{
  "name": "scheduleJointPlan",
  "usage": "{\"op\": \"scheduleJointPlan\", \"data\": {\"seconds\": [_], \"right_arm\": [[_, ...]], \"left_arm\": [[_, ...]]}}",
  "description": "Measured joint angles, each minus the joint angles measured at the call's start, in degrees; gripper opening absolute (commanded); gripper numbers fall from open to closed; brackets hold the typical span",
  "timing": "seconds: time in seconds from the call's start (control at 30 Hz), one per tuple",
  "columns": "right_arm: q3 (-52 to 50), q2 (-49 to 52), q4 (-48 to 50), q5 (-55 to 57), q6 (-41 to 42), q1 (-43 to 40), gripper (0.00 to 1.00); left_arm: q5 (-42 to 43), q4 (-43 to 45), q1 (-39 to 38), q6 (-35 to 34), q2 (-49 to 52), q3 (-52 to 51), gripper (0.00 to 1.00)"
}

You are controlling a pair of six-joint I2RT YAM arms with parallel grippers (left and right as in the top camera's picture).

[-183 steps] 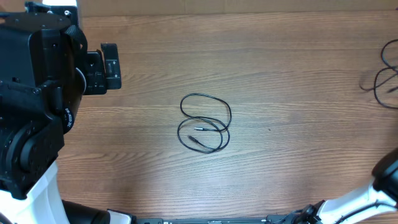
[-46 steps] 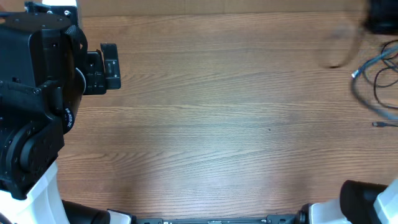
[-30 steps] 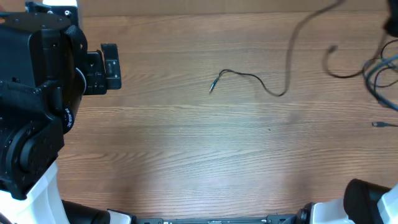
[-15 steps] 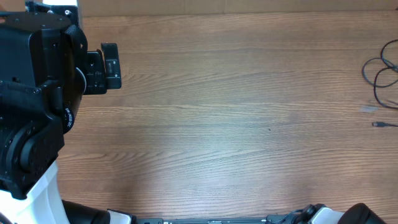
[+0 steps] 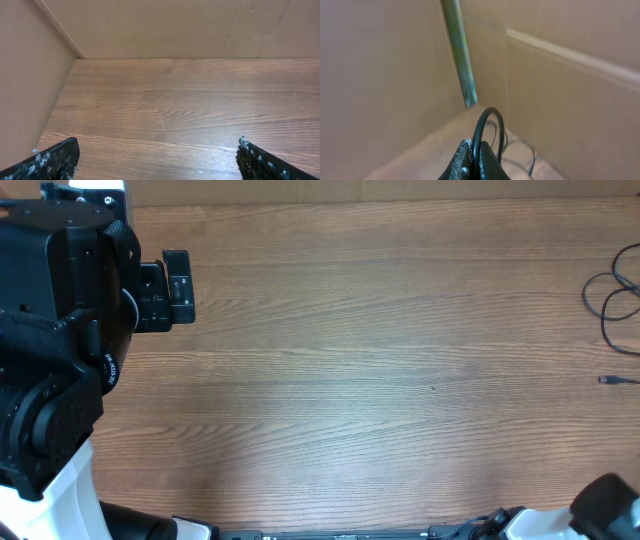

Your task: Untangle cables

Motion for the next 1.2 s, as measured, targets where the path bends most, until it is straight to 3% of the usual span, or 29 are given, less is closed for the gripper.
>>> {"op": "scheduleJointPlan", "data": {"seconds": [0.23, 0.57, 0.93, 1.2], "right_arm": [[-5.8, 5.2, 7.9, -2.1, -0.2, -0.2, 0.04], [-1.9, 2.6, 25.1, -6.6, -1.6, -0.2, 0.04], [-0.5, 4.4, 13.2, -9.2, -6.2, -2.7, 0.04], [-13.9, 8.5, 18.3, -12.0, -4.0, -10.0, 0.04]], "left_arm": [[0.5, 0.0, 0.0, 0.0, 0.0, 0.0, 1.00], [4.1, 0.1, 0.0, -0.3, 0.4, 0.0, 1.00], [5.2, 0.0, 0.0, -0.3, 2.7, 0.0, 1.00], [5.2, 0.0, 0.0, 0.0, 2.7, 0.0, 1.00]]}}
